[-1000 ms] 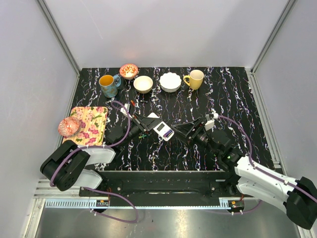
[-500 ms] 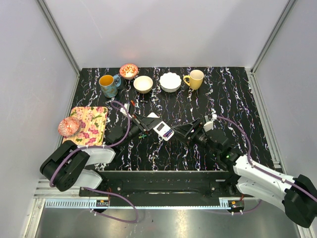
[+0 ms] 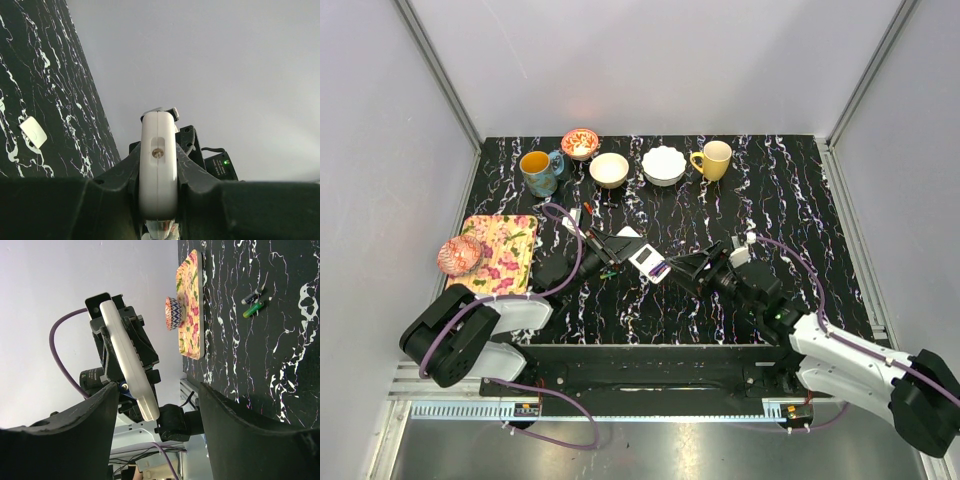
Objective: Load the batteries into the remote control
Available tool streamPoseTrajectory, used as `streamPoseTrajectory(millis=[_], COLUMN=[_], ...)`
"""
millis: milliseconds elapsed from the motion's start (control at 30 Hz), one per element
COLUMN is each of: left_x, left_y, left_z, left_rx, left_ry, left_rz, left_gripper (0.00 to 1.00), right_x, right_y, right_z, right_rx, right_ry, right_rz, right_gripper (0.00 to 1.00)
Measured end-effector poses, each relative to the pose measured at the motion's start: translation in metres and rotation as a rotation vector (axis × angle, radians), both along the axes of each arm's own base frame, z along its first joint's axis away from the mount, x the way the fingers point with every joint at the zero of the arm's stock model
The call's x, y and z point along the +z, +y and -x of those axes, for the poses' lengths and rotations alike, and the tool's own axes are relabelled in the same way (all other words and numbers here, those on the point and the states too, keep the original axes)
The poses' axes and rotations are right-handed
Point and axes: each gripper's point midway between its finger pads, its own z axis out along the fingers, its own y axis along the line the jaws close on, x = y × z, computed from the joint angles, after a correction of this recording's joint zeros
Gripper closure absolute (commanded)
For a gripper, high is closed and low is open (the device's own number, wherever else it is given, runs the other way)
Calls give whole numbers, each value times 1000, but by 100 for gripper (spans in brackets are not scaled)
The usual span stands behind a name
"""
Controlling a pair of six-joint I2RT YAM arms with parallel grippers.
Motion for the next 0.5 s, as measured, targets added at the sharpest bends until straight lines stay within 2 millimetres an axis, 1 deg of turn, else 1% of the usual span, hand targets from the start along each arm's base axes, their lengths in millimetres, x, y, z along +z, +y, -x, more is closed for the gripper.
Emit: streamPoseTrajectory(millis=[500], left_x=[0], left_y=[0], left_z=[0], left_rx=[0], left_ry=[1], left_rz=[-2], left_gripper=[100], right_x=[-1], right_y=[7], right_z=[-2], right_rx=[20], right_ry=[6], right_rz=[-20], right_gripper=[34])
